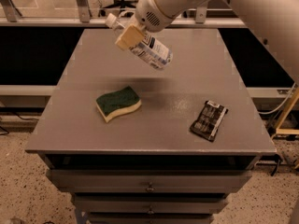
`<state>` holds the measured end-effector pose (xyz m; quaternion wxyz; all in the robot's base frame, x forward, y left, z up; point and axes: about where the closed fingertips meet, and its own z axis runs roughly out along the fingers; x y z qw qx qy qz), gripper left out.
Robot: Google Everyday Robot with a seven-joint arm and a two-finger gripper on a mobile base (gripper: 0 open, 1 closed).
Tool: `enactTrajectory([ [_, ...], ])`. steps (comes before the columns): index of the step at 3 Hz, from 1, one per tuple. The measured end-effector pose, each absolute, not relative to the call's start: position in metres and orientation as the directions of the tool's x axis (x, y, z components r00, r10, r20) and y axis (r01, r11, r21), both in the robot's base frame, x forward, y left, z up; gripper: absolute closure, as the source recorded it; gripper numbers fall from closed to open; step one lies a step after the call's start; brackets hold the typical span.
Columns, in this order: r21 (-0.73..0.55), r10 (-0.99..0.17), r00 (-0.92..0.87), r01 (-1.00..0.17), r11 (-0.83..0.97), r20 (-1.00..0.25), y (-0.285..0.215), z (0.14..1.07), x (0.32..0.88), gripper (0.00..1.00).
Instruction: Place blue plastic bottle upright
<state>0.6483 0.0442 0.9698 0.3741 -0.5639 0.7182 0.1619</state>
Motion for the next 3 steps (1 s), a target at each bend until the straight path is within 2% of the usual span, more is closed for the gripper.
enactTrajectory([
  [2, -0.168, -0.478, 0.040, -0.959, 0.227, -0.877, 0.012, 1.000, 0.660, 1.00],
  [3, -0.170, -0.346, 0.075, -0.952, 0.254, -0.935, -0.018, 1.014, 0.640, 1.00],
])
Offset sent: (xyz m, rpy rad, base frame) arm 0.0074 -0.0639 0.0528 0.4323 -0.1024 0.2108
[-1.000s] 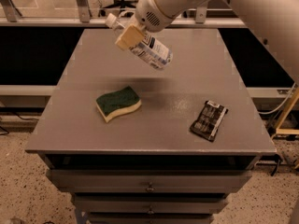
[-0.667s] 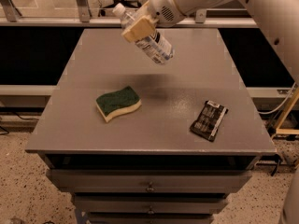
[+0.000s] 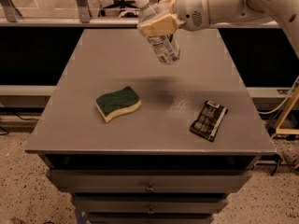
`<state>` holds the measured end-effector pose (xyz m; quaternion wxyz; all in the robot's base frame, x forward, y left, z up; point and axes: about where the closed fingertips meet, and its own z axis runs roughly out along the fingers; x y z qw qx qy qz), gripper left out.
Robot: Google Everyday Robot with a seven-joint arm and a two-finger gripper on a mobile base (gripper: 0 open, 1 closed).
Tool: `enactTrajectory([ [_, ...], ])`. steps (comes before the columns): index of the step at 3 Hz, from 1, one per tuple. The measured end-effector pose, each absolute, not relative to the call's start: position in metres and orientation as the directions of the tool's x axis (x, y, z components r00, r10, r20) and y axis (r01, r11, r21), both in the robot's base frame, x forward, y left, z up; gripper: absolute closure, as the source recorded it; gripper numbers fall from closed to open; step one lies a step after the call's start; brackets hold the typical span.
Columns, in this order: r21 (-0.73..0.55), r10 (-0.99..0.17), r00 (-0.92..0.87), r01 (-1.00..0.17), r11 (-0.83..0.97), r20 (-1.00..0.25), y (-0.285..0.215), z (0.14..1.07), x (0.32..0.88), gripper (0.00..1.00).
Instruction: Place blue plastic bottle upright
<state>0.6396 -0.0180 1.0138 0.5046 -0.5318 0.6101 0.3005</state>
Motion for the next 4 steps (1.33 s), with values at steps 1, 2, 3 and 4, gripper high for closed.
enactTrajectory([
  [1, -0.170, -0.346, 0.075, -0.952, 0.254, -0.935, -0.018, 1.014, 0.640, 1.00],
  [2, -0.102, -0.237, 0.040, -0.960, 0.260, -0.971, -0.022, 1.011, 0.640, 1.00],
  [3, 0.005, -0.037, -0.015, -0.964, 0.268, -0.999, -0.034, 1.009, 0.642, 1.00],
  [4, 0.068, 0.100, -0.044, -0.966, 0.249, -0.994, -0.043, 1.015, 0.642, 1.00],
])
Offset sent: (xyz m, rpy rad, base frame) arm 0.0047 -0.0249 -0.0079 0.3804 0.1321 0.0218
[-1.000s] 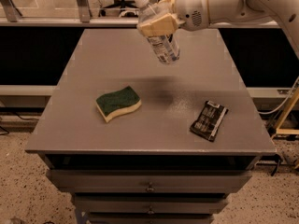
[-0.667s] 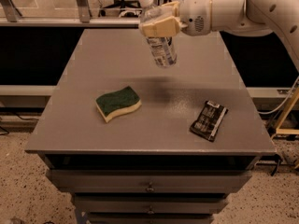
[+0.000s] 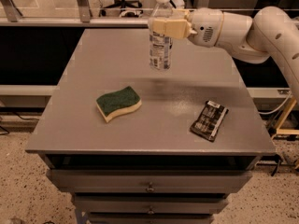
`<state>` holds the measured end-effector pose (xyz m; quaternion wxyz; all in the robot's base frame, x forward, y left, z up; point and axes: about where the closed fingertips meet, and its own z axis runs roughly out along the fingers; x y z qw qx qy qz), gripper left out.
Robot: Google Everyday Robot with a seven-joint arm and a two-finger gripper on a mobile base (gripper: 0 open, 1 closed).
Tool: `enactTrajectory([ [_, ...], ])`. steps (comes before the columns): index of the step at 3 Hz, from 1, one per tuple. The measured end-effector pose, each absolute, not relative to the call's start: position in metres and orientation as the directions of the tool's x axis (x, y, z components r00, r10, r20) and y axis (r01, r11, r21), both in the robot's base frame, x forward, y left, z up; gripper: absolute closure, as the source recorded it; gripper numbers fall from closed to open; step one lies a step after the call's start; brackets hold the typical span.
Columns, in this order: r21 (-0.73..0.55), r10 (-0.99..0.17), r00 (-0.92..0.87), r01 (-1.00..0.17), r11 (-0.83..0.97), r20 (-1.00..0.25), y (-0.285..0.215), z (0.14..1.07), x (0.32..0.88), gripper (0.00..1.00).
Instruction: Place blue plastic bottle upright
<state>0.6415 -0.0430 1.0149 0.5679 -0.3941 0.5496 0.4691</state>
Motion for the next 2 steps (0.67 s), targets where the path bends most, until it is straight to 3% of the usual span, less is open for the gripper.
enactTrajectory([
  [2, 0.065, 0.079, -0.047, -0.967, 0.248, -0.996, -0.0388, 1.0132, 0.6412, 1.00],
])
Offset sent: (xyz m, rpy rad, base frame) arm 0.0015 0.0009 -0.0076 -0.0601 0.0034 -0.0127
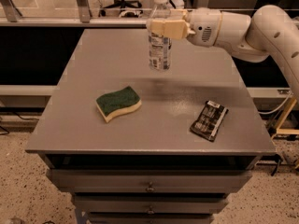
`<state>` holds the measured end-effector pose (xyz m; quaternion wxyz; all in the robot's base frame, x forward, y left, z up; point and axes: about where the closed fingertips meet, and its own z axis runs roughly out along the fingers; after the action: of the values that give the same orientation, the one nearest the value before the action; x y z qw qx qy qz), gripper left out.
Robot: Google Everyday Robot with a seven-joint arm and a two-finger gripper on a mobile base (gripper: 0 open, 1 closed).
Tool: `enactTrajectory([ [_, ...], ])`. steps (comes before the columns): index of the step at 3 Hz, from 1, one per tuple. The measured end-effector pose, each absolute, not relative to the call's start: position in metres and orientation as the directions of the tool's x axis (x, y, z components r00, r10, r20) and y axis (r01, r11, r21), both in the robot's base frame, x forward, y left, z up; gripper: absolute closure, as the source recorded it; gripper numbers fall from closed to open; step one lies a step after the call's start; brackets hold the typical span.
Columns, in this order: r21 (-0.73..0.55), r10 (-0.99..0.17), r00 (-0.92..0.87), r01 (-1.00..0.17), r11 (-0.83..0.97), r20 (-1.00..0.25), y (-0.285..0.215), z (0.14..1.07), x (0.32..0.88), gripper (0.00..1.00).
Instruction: Place blue plastic bottle upright
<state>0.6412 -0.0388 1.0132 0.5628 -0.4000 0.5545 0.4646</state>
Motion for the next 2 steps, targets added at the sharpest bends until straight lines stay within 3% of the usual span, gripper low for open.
enactTrajectory([
  [2, 0.072, 0.059, -0.060, -0.971, 0.230, -0.996, -0.0407, 0.9849, 0.6479, 1.00],
])
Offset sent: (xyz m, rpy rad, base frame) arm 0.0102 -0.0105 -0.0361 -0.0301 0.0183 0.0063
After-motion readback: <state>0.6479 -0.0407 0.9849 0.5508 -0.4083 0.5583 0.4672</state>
